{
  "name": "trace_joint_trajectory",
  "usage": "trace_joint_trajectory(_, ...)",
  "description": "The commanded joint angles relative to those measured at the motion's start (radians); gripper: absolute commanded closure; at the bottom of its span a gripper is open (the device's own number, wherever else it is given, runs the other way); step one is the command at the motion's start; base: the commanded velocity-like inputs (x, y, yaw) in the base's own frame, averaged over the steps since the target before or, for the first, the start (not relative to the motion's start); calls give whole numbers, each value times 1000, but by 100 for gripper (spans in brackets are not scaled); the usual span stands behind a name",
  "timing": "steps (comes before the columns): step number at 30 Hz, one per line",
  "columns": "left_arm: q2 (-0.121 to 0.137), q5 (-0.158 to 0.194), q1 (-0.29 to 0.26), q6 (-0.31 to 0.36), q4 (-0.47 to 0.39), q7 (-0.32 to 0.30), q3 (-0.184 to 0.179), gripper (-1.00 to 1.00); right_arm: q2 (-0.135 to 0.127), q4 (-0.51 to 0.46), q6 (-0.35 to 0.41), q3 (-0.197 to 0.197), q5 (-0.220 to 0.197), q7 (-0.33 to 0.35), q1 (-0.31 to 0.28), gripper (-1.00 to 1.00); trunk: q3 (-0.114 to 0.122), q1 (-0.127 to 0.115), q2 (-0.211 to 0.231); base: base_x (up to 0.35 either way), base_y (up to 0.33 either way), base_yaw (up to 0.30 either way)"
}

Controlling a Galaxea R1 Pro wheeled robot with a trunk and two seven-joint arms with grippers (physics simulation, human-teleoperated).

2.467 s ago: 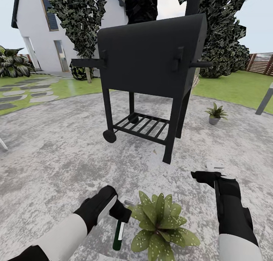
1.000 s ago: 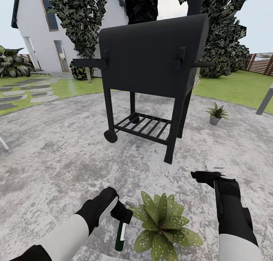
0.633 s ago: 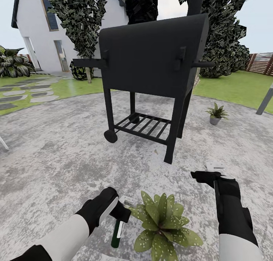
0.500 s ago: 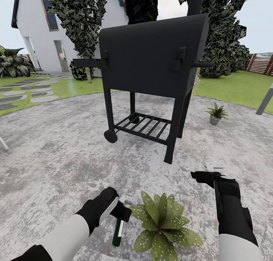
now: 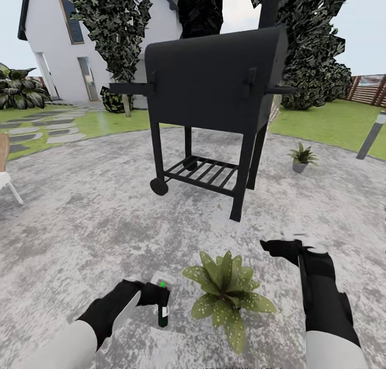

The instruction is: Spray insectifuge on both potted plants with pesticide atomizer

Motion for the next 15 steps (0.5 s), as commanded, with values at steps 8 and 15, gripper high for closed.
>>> trace_joint_trajectory(8, 127, 12, 221, -75, -404, -48, 103, 100, -75, -8, -44, 32, 1, 334, 0, -100, 0, 0, 0, -11, 2, 0)
trace_joint_trajectory(15, 203, 55, 231, -16, -422, -154, 158, 100, -81, -8, -78, 122, 0, 392, -3, -100, 16, -2, 1, 0, 0, 0)
